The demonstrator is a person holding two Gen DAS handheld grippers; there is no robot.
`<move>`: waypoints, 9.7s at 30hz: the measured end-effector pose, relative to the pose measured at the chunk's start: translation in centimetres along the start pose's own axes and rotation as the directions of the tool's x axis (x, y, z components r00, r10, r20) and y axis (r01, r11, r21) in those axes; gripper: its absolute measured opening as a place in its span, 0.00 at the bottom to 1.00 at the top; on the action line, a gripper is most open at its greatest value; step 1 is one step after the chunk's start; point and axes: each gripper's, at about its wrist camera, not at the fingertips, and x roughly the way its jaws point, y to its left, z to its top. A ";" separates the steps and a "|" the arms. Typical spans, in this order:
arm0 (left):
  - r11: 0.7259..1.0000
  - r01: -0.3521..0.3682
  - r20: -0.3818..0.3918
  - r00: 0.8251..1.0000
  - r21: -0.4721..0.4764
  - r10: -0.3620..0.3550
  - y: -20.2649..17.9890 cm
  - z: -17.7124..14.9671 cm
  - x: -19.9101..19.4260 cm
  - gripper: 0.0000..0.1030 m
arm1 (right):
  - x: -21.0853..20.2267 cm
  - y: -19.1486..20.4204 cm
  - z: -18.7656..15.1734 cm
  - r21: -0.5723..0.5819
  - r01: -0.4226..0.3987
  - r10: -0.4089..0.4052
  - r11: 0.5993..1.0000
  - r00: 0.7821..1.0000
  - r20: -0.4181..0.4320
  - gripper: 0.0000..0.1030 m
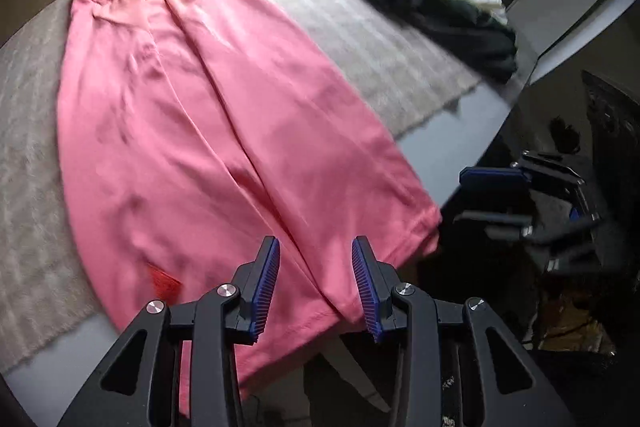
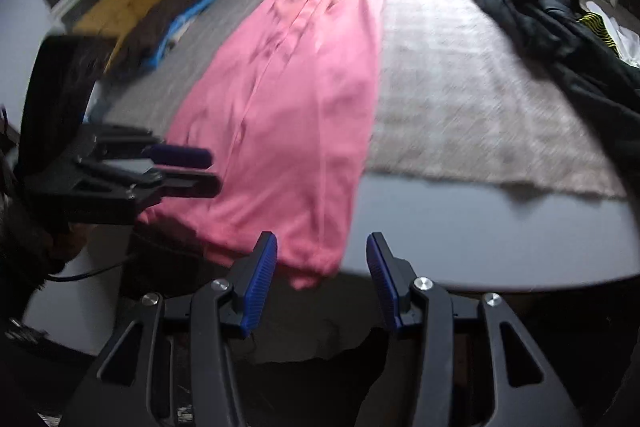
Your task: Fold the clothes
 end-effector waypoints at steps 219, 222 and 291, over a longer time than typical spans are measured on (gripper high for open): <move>0.962 -0.248 0.192 0.944 -0.118 0.267 27.0 24.5 -10.0 0.34 | 3.3 -5.4 36.1 -0.116 0.154 -0.122 0.981 0.963 0.241 0.54; 0.963 -0.218 0.196 0.949 -0.160 0.248 28.3 26.4 -8.6 0.33 | 8.3 -7.1 38.9 -0.085 0.145 -0.131 0.986 0.979 0.154 0.27; 0.991 -0.129 0.283 0.952 0.018 0.119 24.1 22.9 -11.3 0.04 | 8.3 -4.6 36.6 -0.146 -0.122 0.150 0.982 0.967 0.204 0.07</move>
